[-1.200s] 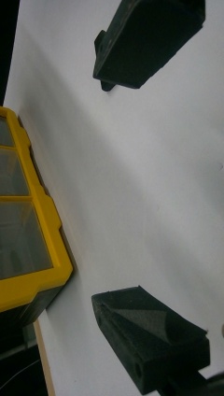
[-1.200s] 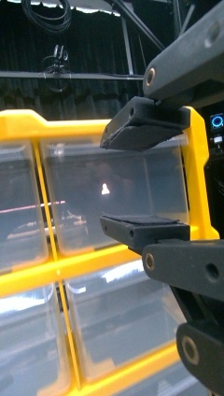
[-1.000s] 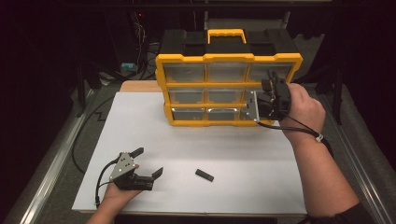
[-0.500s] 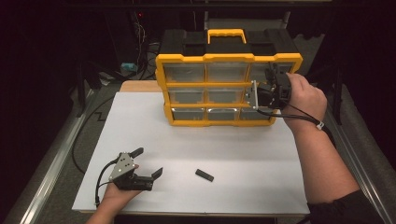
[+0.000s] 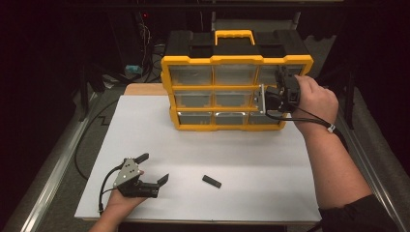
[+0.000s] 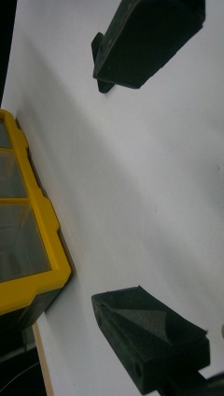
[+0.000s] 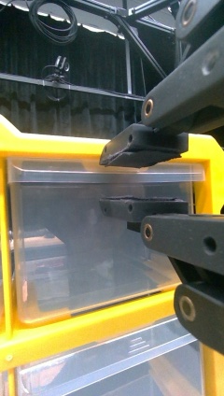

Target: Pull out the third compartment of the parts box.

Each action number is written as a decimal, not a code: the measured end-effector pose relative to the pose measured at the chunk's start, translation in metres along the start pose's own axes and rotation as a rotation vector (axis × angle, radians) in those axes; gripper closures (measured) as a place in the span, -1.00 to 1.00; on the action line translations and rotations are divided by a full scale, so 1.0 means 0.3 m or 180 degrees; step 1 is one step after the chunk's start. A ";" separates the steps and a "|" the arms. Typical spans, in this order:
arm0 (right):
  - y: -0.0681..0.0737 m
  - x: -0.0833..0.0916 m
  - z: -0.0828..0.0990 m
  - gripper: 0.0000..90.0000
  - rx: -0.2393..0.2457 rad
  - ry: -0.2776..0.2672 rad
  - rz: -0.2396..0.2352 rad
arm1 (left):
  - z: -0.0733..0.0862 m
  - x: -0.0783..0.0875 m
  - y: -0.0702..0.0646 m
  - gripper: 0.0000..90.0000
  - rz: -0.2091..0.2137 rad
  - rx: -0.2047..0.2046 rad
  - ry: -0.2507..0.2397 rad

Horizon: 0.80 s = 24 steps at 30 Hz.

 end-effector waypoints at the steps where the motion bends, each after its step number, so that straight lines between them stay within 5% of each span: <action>1: 0.000 -0.001 -0.002 0.67 0.0012 -0.0004 0.0009 | 0.000 0.000 0.000 -1.00 -0.0003 0.0000 -0.0001; 24: 0.004 -0.006 -0.008 0.86 0.0137 0.0060 0.0217 | 0.001 0.000 0.000 -1.00 0.0000 0.0004 -0.0002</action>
Point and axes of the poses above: each handheld gripper's, and its own axes: x roughly backward along the jaws, z roughly out of its underside, y roughly to its left, the point moved 5 cm from there along -x, roughly forward along the jaws
